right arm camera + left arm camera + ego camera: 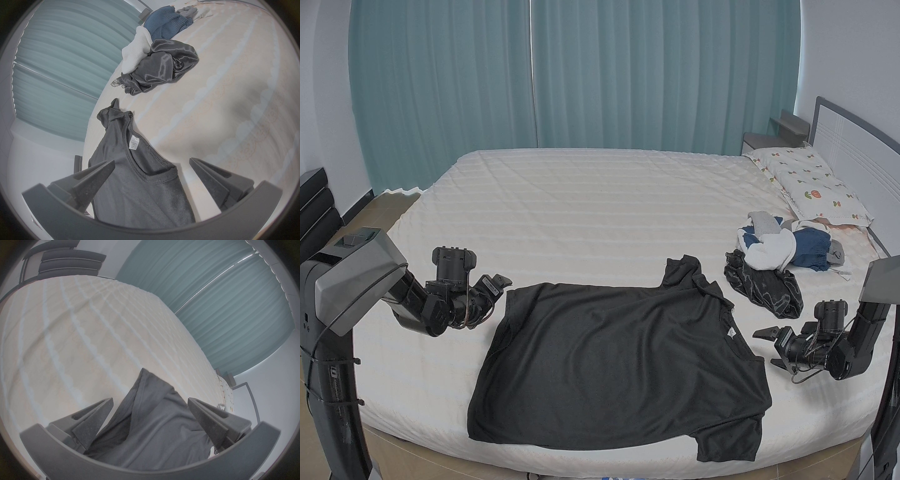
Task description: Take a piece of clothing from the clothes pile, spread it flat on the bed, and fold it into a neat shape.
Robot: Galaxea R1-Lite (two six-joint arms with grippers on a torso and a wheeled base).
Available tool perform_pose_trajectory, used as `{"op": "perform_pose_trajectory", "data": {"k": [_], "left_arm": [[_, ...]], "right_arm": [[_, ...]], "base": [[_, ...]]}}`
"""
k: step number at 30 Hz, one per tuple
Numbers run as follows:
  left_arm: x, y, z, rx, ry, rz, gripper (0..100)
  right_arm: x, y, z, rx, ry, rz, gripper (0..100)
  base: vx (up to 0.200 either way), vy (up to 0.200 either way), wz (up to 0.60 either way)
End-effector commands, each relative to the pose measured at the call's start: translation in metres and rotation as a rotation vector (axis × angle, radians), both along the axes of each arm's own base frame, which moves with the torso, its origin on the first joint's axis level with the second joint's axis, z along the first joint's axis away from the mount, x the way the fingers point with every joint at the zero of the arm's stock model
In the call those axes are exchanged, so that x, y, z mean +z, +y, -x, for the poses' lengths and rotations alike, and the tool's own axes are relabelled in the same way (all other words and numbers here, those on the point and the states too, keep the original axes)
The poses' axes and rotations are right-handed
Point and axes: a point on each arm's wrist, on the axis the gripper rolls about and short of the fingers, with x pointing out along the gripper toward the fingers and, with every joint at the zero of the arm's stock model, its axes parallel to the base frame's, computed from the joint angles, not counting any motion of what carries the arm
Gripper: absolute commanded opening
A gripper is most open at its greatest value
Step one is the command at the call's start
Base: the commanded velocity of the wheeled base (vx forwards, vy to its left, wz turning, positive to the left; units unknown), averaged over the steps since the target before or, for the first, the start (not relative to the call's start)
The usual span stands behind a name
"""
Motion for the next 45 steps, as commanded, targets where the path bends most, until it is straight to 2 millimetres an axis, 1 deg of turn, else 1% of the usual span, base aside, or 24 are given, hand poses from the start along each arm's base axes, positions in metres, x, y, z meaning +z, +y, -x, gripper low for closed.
{"op": "perform_pose_trajectory", "data": {"k": [1, 2, 3, 5, 6, 8, 9, 11, 13, 14, 15, 20, 33, 34, 41, 42, 45], "left_arm": [[-0.023, 0.002, -0.031, 0.022, 0.003, -0.006, 100], [-0.030, 0.001, -0.041, 0.020, 0.001, -0.007, 100], [-0.032, 0.001, -0.047, 0.017, -0.004, -0.001, 100], [-0.033, 0.003, -0.053, 0.018, -0.007, -0.001, 100], [-0.038, 0.004, -0.063, 0.010, 0.003, -0.017, 100], [-0.044, 0.003, -0.073, -0.005, 0.009, -0.040, 100], [-0.045, 0.003, -0.074, -0.006, 0.010, -0.041, 100], [-0.048, 0.001, -0.087, -0.009, -0.001, -0.042, 100], [-0.048, 0.000, -0.088, -0.009, -0.003, -0.042, 100], [-0.057, -0.002, -0.101, -0.016, -0.025, -0.045, 100], [-0.058, -0.004, -0.103, -0.020, -0.031, -0.046, 100], [-0.061, -0.004, -0.104, -0.048, -0.001, -0.030, 100], [-0.060, -0.003, -0.105, -0.046, -0.008, -0.025, 100], [-0.062, -0.003, -0.105, -0.046, -0.005, -0.025, 0], [-0.060, 0.001, -0.106, -0.025, -0.016, -0.033, 0], [-0.055, 0.006, -0.110, -0.011, -0.034, -0.033, 0], [-0.048, 0.016, -0.115, 0.044, -0.064, -0.040, 0]], "right_arm": [[-0.001, 0.000, 0.001, 0.002, 0.003, 0.001, 100], [-0.001, 0.000, 0.001, 0.004, 0.002, 0.003, 100], [-0.001, 0.001, 0.001, 0.008, 0.004, 0.006, 100], [-0.001, 0.001, 0.001, 0.010, 0.002, 0.008, 100], [-0.001, 0.002, 0.000, 0.013, 0.001, 0.006, 100], [-0.001, 0.002, 0.001, 0.012, 0.004, 0.005, 100], [-0.001, 0.002, 0.001, 0.012, 0.004, 0.005, 100], [-0.001, 0.003, 0.001, 0.013, 0.003, 0.007, 100], [-0.001, 0.003, 0.001, 0.013, 0.003, 0.007, 100], [0.000, 0.001, 0.000, 0.006, 0.000, 0.000, 100], [0.000, 0.001, 0.000, 0.006, 0.000, 0.000, 100], [-0.001, 0.002, 0.001, 0.007, 0.002, -0.001, 100], [0.000, 0.001, 0.001, 0.007, 0.000, -0.002, 100], [0.000, 0.001, 0.001, 0.007, 0.000, -0.002, 100], [0.000, 0.001, 0.001, 0.007, 0.000, -0.002, 100], [0.000, 0.001, 0.001, 0.007, 0.000, -0.002, 100], [0.000, 0.001, 0.001, 0.007, 0.000, -0.002, 100]], "base": [[0.000, 0.000, 0.00], [0.000, 0.000, 0.00], [0.000, 0.000, 0.00], [0.000, 0.000, 0.00], [0.000, 0.000, 0.00], [0.000, 0.000, 0.00], [0.000, 0.000, 0.00], [0.000, 0.000, 0.00], [0.000, 0.000, 0.00], [0.000, 0.000, 0.00], [0.000, 0.000, 0.00], [0.000, 0.000, 0.00], [0.000, 0.000, 0.00], [0.000, 0.000, 0.00], [0.000, 0.000, 0.00], [0.000, 0.000, 0.00], [0.000, 0.000, 0.00]]}}
